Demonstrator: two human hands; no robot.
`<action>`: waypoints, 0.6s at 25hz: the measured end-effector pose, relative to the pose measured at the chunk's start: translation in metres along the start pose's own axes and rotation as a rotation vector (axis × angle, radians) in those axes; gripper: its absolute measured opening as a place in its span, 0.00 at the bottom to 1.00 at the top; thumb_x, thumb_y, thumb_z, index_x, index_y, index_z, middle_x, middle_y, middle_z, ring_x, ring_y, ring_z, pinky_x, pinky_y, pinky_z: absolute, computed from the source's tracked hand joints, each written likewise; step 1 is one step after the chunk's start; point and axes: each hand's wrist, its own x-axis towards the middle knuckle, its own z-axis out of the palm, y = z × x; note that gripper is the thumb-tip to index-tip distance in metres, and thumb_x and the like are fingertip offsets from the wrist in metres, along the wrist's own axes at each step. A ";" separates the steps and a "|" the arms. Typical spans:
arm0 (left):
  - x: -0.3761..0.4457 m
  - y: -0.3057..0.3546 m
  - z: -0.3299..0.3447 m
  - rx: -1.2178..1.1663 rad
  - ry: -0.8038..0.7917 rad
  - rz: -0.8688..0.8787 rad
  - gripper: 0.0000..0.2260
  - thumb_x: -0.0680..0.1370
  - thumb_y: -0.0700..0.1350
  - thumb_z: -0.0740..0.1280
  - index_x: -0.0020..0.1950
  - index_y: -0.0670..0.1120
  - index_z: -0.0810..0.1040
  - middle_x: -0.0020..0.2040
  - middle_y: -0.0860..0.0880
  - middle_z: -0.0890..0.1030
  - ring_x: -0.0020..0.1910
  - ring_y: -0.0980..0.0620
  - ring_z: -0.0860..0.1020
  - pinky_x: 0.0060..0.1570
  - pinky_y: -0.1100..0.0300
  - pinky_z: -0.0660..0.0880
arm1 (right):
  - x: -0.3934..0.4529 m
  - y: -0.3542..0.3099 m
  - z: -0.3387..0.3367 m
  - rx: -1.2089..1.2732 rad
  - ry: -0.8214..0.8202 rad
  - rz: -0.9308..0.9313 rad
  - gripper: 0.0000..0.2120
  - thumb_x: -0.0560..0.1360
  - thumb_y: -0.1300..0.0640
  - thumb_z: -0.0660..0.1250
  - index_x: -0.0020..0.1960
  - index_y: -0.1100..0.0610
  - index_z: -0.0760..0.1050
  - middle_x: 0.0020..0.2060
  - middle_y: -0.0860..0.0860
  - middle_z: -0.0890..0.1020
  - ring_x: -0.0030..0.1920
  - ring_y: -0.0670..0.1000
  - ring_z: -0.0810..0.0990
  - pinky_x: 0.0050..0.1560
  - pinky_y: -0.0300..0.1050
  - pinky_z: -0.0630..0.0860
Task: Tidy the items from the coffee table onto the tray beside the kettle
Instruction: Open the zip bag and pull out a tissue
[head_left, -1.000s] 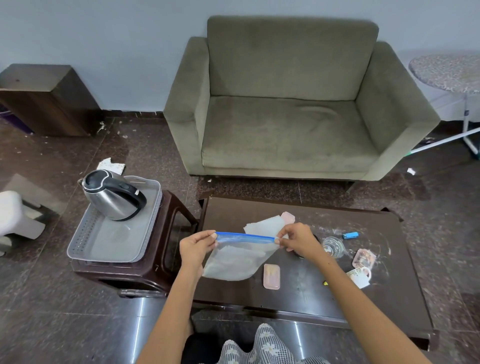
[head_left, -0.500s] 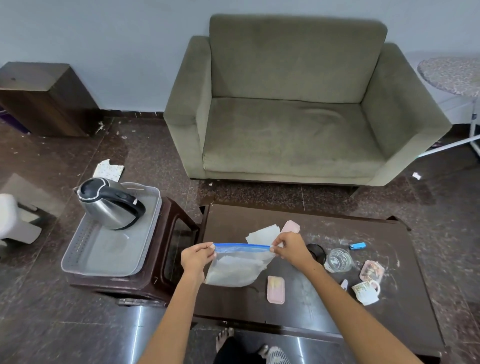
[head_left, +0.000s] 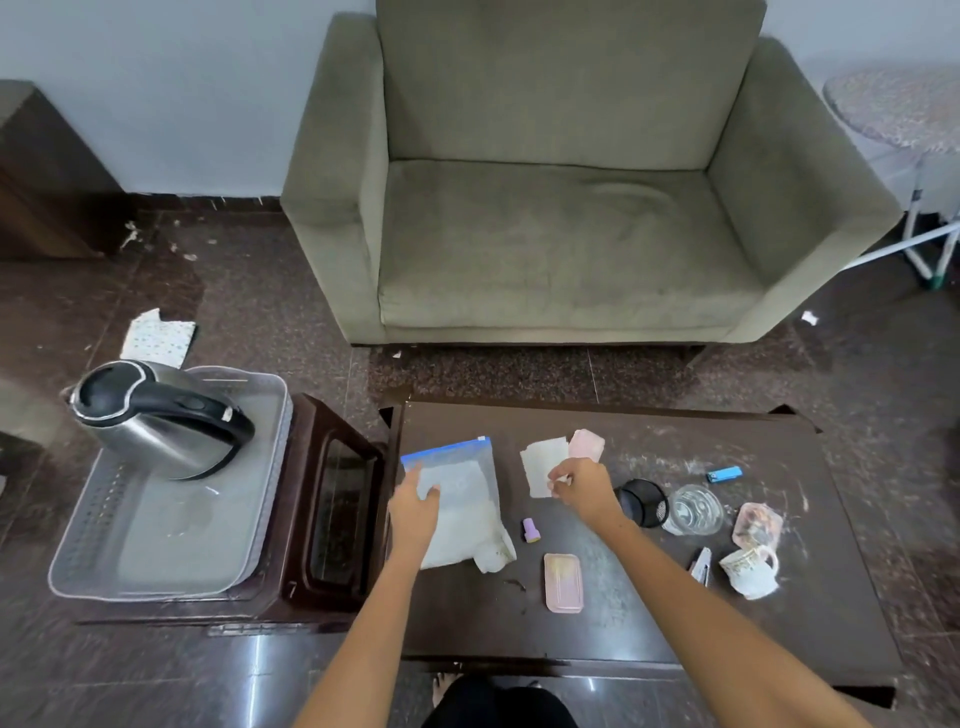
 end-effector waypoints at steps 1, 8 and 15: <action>-0.002 0.001 0.004 0.007 -0.036 -0.009 0.18 0.77 0.36 0.63 0.68 0.39 0.72 0.64 0.41 0.76 0.64 0.43 0.74 0.64 0.52 0.70 | -0.002 0.000 0.001 -0.008 0.000 -0.015 0.07 0.72 0.65 0.67 0.47 0.62 0.82 0.48 0.56 0.85 0.42 0.49 0.76 0.49 0.43 0.74; -0.048 0.013 0.020 -0.015 -0.249 -0.065 0.13 0.77 0.36 0.63 0.60 0.39 0.78 0.58 0.43 0.80 0.59 0.46 0.77 0.57 0.61 0.70 | -0.049 -0.024 -0.010 0.171 0.089 -0.073 0.07 0.71 0.68 0.67 0.46 0.63 0.82 0.29 0.45 0.77 0.31 0.47 0.75 0.42 0.42 0.75; -0.100 0.037 0.017 -0.629 -0.379 -0.384 0.11 0.79 0.50 0.63 0.51 0.43 0.77 0.48 0.43 0.82 0.49 0.46 0.81 0.48 0.58 0.78 | -0.119 -0.043 -0.040 0.762 -0.038 -0.010 0.05 0.72 0.69 0.68 0.42 0.60 0.80 0.35 0.56 0.83 0.34 0.48 0.85 0.37 0.42 0.79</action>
